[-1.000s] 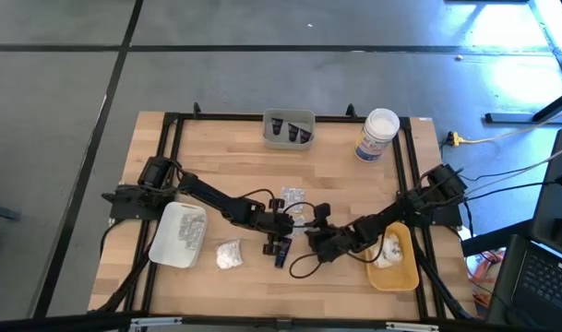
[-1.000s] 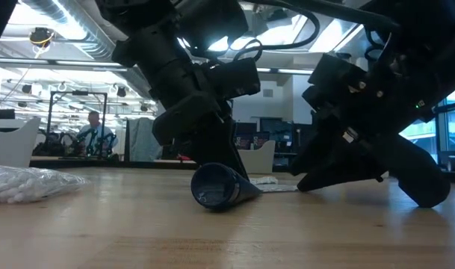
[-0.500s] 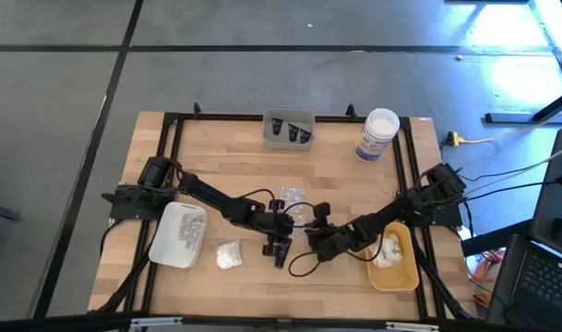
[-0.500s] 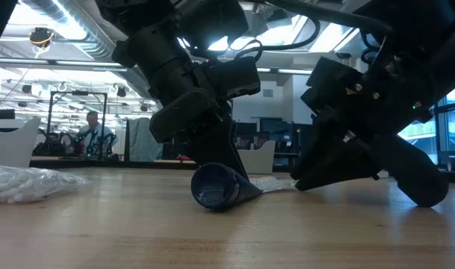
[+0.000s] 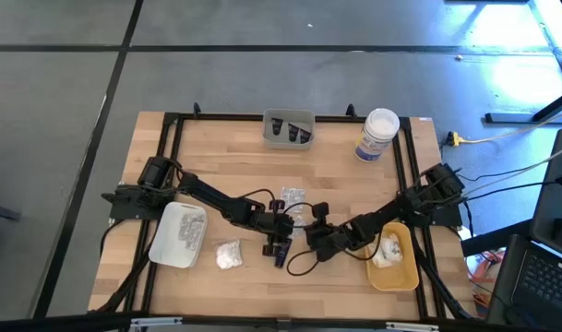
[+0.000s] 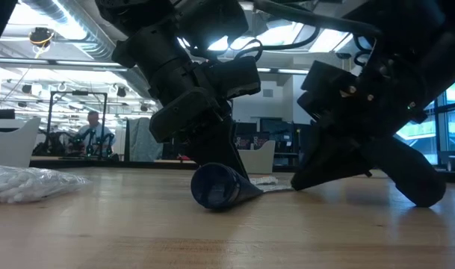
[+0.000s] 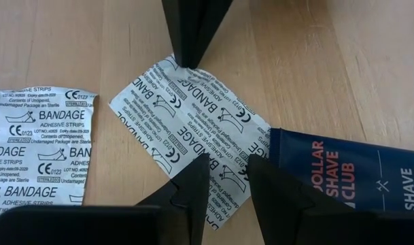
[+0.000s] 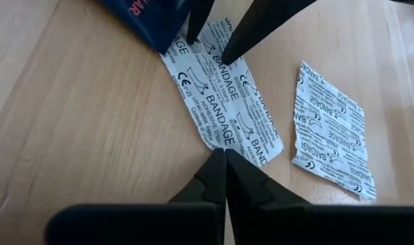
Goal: Pick & Place Travel size toiletries
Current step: Put the bandage into the white bin
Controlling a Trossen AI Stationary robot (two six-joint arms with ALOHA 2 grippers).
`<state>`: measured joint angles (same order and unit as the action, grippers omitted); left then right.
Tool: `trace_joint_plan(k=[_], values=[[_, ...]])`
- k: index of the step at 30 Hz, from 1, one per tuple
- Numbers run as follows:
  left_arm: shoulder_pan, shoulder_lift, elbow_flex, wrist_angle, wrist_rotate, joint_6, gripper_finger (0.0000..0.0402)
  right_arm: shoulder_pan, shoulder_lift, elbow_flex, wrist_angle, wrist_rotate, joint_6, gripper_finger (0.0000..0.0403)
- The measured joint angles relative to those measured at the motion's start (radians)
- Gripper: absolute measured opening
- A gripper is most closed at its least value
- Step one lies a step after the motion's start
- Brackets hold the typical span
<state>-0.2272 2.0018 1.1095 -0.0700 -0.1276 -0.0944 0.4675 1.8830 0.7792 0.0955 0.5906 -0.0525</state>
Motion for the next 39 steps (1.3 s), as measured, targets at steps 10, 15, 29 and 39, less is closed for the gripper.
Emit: trace_joint_plan(k=[10,15,29,39], values=[[0.000,0.000,0.000,0.001,0.000,0.003,0.0102,0.013,-0.010,0.097,-0.211,0.020,0.008,0.0002],[0.000,-0.004,0.002,-0.001,-0.003,0.022,0.0105,0.020,-0.011,0.133,-0.280,0.030,0.050,0.0001],[0.000,-0.008,0.002,-0.002,0.003,0.008,0.0124,0.065,-0.004,0.137,-0.326,0.050,-0.089,0.0094],[0.002,-0.007,0.001,0.029,0.022,0.001,0.0123,0.062,0.045,0.144,-0.266,0.136,-0.179,0.0191]])
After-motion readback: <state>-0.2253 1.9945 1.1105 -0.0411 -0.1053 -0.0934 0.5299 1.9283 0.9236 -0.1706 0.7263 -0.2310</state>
